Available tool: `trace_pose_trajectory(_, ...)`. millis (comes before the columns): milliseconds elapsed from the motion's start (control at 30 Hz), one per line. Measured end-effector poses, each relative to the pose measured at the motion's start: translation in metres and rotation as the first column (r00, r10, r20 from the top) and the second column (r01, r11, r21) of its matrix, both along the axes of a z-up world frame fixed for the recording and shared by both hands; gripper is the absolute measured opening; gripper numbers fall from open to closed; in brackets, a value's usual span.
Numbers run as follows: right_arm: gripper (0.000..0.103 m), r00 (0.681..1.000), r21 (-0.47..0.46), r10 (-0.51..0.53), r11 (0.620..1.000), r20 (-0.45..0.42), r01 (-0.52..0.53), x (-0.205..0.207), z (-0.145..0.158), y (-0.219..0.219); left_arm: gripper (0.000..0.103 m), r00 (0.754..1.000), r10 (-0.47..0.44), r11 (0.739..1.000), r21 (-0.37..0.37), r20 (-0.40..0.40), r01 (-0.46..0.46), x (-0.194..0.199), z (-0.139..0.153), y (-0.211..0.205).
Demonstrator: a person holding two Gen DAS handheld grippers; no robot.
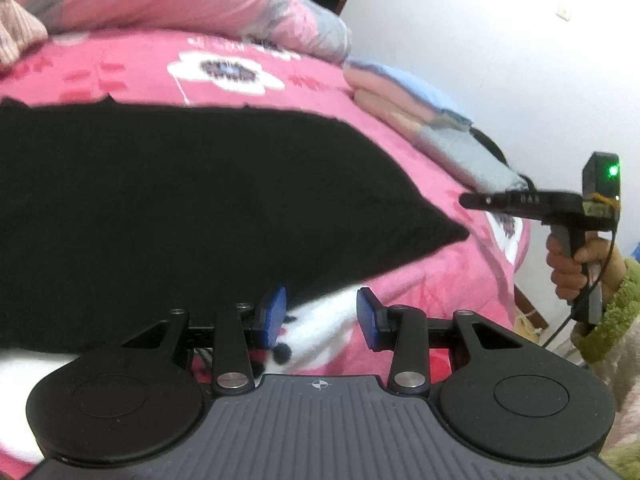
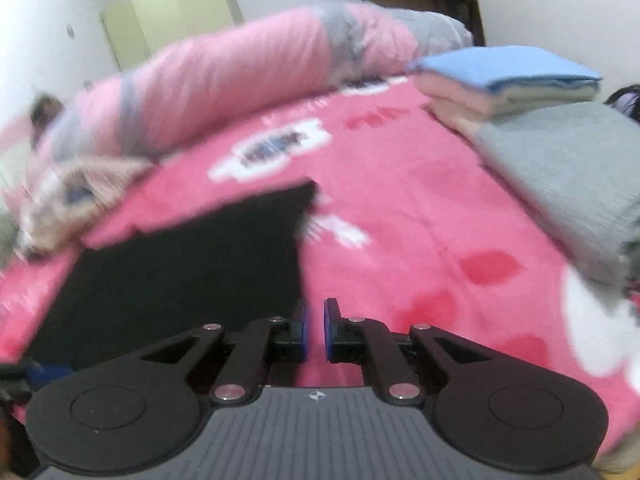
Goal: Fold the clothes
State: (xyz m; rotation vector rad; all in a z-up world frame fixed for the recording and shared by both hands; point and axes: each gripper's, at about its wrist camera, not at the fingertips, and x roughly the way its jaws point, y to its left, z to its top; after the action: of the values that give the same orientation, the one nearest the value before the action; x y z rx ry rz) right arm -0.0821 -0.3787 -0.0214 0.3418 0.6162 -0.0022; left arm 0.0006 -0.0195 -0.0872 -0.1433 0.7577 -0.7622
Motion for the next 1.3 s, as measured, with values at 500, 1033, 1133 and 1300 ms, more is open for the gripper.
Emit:
trace_pose_trajectory(500, 0.007, 0.997, 0.156, -0.045, 0.986, -0.055, 0.053, 0.03, -0.034, 0.004, 0.033, 0.88, 0.466, 0.879, -0.063, -0.09, -0.472, -0.016, -0.009, 0.144)
trace_pose_trajectory(1033, 0.008, 0.986, 0.125, 0.16, 0.978, 0.048, -0.165, 0.051, -0.018, 0.089, 0.04, 0.861, 0.502, 0.862, -0.033, -0.077, -0.506, -0.002, -0.005, 0.138)
trace_pose_trajectory(1133, 0.007, 0.994, 0.079, 0.112, 0.991, -0.009, -0.111, 0.045, -0.033, 0.082, 0.033, 0.85, 0.514, 0.849, -0.073, -0.114, -0.523, -0.008, -0.012, 0.154)
trace_pose_trajectory(1300, 0.006, 0.998, 0.087, -0.056, 0.994, -0.04, 0.06, 0.016, -0.031, 0.033, 0.041, 0.801, 0.591, 0.797, -0.086, -0.097, -0.598, -0.03, 0.002, 0.183)
